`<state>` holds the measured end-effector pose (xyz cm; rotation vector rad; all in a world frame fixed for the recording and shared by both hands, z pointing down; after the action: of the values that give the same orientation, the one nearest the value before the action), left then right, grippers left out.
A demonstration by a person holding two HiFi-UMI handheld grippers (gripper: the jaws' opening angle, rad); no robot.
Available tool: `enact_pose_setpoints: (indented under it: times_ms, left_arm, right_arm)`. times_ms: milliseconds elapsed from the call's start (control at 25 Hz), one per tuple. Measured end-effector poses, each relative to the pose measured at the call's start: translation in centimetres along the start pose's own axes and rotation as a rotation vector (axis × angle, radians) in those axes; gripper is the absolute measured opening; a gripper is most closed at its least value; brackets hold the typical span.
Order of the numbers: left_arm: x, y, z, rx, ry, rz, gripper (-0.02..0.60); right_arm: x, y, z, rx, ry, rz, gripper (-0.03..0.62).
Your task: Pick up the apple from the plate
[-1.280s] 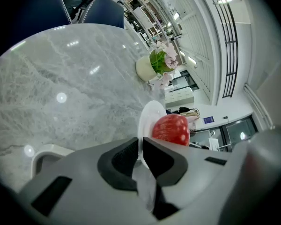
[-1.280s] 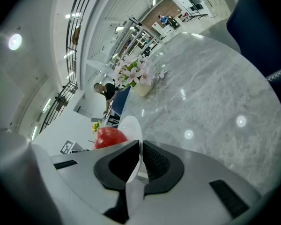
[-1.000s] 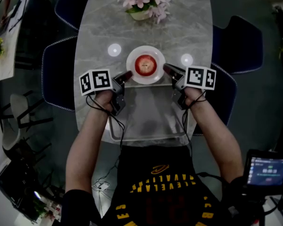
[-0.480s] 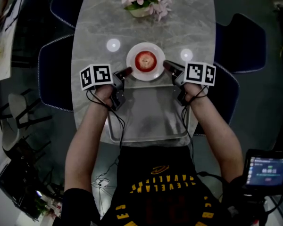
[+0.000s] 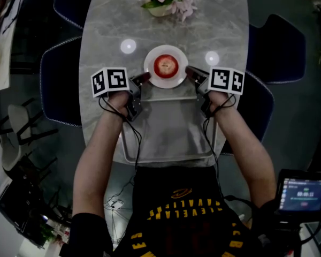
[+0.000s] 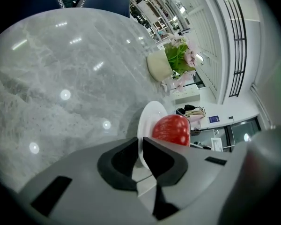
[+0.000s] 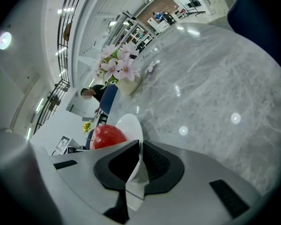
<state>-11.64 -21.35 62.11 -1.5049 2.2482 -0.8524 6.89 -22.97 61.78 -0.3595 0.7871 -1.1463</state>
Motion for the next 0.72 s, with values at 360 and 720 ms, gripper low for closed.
enact_pose_setpoints:
  times_ms: [360, 720]
  left_arm:
    - [0.05, -0.63, -0.26, 0.016, -0.009, -0.030, 0.034]
    - [-0.09, -0.66, -0.37, 0.013, -0.011, -0.045, 0.034]
  right_arm:
    - [-0.17, -0.13, 0.54, -0.017, -0.007, -0.006, 0.034]
    - [-0.48, -0.18, 0.71, -0.015, -0.014, -0.012, 0.034]
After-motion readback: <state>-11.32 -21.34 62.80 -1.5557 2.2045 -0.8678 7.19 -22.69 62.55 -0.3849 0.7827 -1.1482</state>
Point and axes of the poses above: the fingertips, and each gripper's own axes: y backward along the fingers, z to its right, x out of its top, the point moved 3 cm from there along y, backward along the fingers, and after that the axes turned 9 degrees about y, right-handed, at the moved point
